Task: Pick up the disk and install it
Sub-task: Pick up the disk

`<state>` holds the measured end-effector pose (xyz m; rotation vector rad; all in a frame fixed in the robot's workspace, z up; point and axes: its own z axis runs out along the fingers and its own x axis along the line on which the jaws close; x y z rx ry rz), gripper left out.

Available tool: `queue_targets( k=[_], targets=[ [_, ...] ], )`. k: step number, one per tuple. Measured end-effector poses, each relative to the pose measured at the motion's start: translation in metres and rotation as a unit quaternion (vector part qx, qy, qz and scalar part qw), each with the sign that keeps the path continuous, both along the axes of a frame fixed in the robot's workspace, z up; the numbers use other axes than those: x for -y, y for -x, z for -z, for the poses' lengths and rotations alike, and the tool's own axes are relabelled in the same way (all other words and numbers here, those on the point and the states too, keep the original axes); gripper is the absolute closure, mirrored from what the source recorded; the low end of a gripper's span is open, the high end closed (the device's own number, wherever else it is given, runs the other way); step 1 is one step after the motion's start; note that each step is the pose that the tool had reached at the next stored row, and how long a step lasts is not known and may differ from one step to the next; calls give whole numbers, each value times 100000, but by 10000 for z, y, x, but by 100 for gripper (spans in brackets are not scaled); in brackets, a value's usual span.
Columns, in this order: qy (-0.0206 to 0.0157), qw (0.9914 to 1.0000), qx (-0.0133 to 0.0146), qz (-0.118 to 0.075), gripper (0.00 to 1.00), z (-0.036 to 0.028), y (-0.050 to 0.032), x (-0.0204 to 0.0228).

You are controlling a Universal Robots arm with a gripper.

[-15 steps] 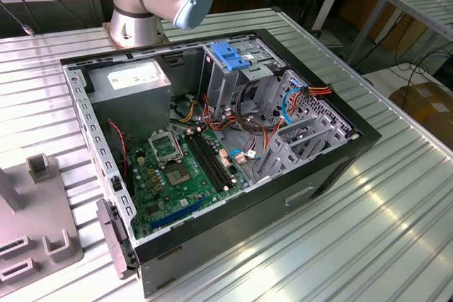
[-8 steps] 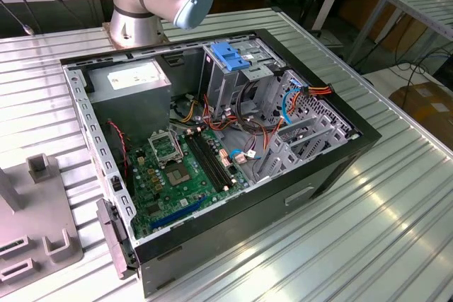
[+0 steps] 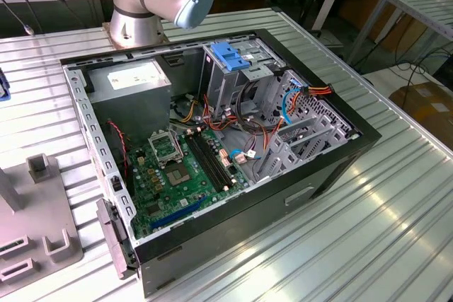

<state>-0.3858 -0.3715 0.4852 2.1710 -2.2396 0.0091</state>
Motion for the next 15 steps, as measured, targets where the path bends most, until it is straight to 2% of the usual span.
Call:
queue_targets(
  k=[11,15],
  targets=[
    [2,100000,-1,-2,63,0,-161,0],
    [0,100000,-10,-1,63,-25,-175,0]
  ],
)
